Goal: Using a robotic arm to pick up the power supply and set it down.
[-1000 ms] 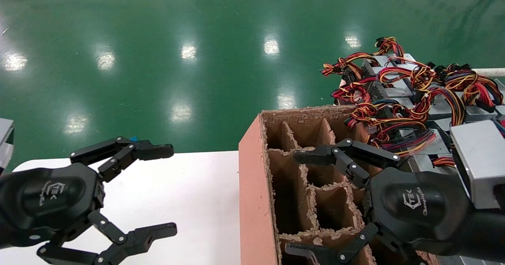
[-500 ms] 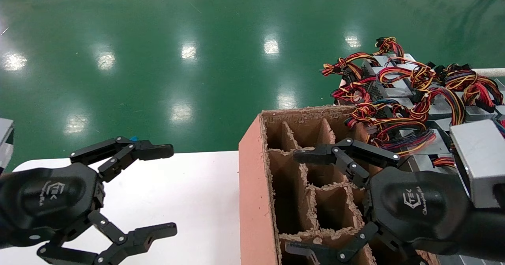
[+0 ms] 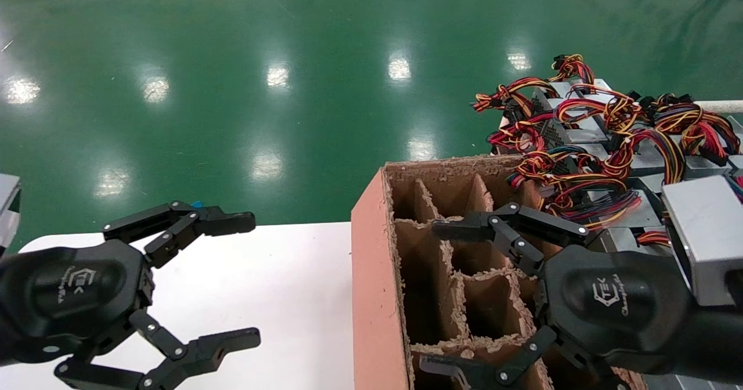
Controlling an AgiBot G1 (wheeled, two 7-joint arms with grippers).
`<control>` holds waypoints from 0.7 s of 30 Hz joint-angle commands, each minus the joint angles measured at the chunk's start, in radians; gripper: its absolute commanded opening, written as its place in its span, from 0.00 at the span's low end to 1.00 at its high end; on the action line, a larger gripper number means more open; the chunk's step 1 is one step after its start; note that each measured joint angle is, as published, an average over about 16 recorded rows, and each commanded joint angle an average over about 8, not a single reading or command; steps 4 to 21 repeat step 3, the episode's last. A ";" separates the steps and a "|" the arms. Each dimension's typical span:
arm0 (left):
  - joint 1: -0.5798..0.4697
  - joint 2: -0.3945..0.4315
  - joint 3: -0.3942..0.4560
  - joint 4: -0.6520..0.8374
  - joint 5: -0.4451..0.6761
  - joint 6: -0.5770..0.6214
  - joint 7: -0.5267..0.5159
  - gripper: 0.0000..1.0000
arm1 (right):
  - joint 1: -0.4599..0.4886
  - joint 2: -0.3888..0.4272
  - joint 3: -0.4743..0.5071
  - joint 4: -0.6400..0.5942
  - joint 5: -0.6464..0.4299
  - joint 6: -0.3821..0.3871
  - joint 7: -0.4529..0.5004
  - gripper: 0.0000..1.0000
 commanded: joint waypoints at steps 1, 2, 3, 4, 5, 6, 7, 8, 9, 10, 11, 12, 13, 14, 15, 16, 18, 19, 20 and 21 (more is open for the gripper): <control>0.000 0.000 0.000 0.000 0.000 0.000 0.000 1.00 | 0.000 0.000 0.000 0.000 0.000 0.000 0.000 1.00; 0.000 0.000 0.000 0.000 0.000 0.000 0.000 1.00 | 0.000 0.000 0.000 0.000 0.000 0.000 0.000 1.00; 0.000 0.000 0.000 0.000 0.000 0.000 0.000 1.00 | 0.000 0.000 0.000 0.000 0.000 0.000 0.000 1.00; 0.000 0.000 0.000 0.000 0.000 0.000 0.000 1.00 | 0.000 0.000 0.000 0.000 0.000 0.000 0.000 1.00; 0.000 0.000 0.000 0.000 0.000 0.000 0.000 1.00 | 0.000 0.000 0.000 0.000 0.000 0.000 0.000 1.00; 0.000 0.000 0.000 0.000 0.000 0.000 0.000 1.00 | 0.000 0.000 0.000 0.000 0.000 0.000 0.000 1.00; 0.000 0.000 0.000 0.000 0.000 0.000 0.000 1.00 | 0.000 0.000 0.000 0.000 0.000 0.000 0.000 1.00; 0.000 0.000 0.000 0.000 0.000 0.000 0.000 1.00 | 0.000 0.000 0.000 0.000 0.000 0.000 0.000 1.00; 0.000 0.000 0.000 0.000 0.000 0.000 0.000 1.00 | 0.000 0.000 0.000 0.000 0.000 0.000 0.000 1.00; 0.000 0.000 0.000 0.000 0.000 0.000 0.000 1.00 | 0.000 0.000 0.000 0.000 0.000 0.000 0.000 1.00; 0.000 0.000 0.000 0.000 0.000 0.000 0.000 1.00 | 0.000 0.000 0.000 0.000 0.000 0.000 0.000 1.00; 0.000 0.000 0.000 0.000 0.000 0.000 0.000 1.00 | 0.000 0.000 0.000 0.000 0.000 0.000 0.000 1.00; 0.000 0.000 0.000 0.000 0.000 0.000 0.000 1.00 | 0.000 0.000 0.000 0.000 0.000 0.000 0.000 1.00; 0.000 0.000 0.000 0.000 0.000 0.000 0.000 1.00 | 0.000 0.000 0.000 0.000 0.000 0.000 0.000 1.00; 0.000 0.000 0.000 0.000 0.000 0.000 0.000 1.00 | 0.000 0.000 0.000 0.000 0.000 0.000 0.000 1.00; 0.000 0.000 0.000 0.000 0.000 0.000 0.000 1.00 | 0.000 0.000 0.000 0.000 0.000 0.000 0.000 1.00; 0.000 0.000 0.000 0.000 0.000 0.000 0.000 1.00 | 0.000 0.000 0.000 0.000 0.000 0.000 0.000 1.00; 0.000 0.000 0.000 0.000 0.000 0.000 0.000 1.00 | 0.000 0.000 0.000 0.000 0.000 0.000 0.000 1.00; 0.000 0.000 0.000 0.000 0.000 0.000 0.000 1.00 | 0.000 0.000 0.000 0.000 0.000 0.000 0.000 1.00; 0.000 0.000 0.000 0.000 0.000 0.000 0.000 1.00 | 0.000 0.000 0.000 0.000 0.000 0.000 0.000 1.00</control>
